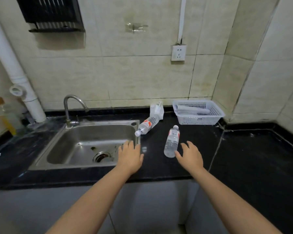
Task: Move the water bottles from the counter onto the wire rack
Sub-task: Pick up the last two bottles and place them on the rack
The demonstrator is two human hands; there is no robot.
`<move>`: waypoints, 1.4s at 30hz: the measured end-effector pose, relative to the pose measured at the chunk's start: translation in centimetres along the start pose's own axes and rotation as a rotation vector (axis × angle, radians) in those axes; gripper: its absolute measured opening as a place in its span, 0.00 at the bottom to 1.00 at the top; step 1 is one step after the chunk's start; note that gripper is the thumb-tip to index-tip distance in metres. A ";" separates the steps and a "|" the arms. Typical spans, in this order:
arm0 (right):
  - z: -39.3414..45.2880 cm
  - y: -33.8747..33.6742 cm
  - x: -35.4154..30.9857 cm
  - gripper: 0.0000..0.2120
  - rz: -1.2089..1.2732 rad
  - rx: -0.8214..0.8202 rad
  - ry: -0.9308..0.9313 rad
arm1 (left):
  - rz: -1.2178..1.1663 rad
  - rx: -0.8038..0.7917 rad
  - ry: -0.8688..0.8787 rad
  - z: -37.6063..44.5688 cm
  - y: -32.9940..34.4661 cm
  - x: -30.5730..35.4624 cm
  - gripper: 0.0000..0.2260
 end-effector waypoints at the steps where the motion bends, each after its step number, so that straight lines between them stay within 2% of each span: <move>1: 2.0 0.8 0.2 0.23 -0.004 -0.007 0.019 | -0.003 -0.010 0.005 2.4 0.6 -0.3 0.20; 9: 17.6 5.4 1.0 0.22 -0.024 0.013 0.211 | -0.050 -0.052 0.095 22.1 4.7 -1.6 0.19; 14: 23.0 9.2 1.9 0.21 -0.016 0.013 0.348 | -0.016 -0.058 0.182 30.6 8.2 0.3 0.22; 20: 25.9 12.0 3.1 0.32 0.065 -0.040 0.525 | -0.096 -0.124 0.189 34.9 10.8 3.3 0.23; 23: 26.2 12.4 3.8 0.33 0.059 -0.035 0.556 | -0.148 -0.182 0.164 36.3 12.0 2.9 0.24; 27: 26.3 12.3 4.4 0.33 0.068 -0.033 0.585 | -0.148 -0.155 0.207 36.9 11.9 2.5 0.26; 32: 25.5 10.9 5.0 0.29 0.189 -0.017 0.580 | -0.267 -0.213 0.290 34.7 11.8 2.6 0.28; 34: 23.8 9.4 6.1 0.29 0.172 -0.006 0.565 | -0.258 -0.217 0.445 33.3 11.3 3.0 0.31; 37: 20.5 6.9 8.3 0.28 0.079 -0.026 0.546 | -0.080 -0.278 0.820 30.5 10.3 4.7 0.32; 40: 17.7 4.9 10.4 0.28 0.028 -0.064 0.553 | 0.086 -0.277 1.234 27.4 8.7 8.6 0.26; 42: 16.5 4.0 11.6 0.27 0.025 -0.079 0.586 | 0.093 -0.206 1.443 25.5 7.8 11.5 0.21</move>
Point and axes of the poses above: each hand's wrist, its own z-axis towards the middle knuckle, its own y-axis out of the palm, x = y × z, the point moved 4 cm from there along z, towards the middle knuckle, and after that the axes turned 14 degrees about z, right-handed, at the moved point
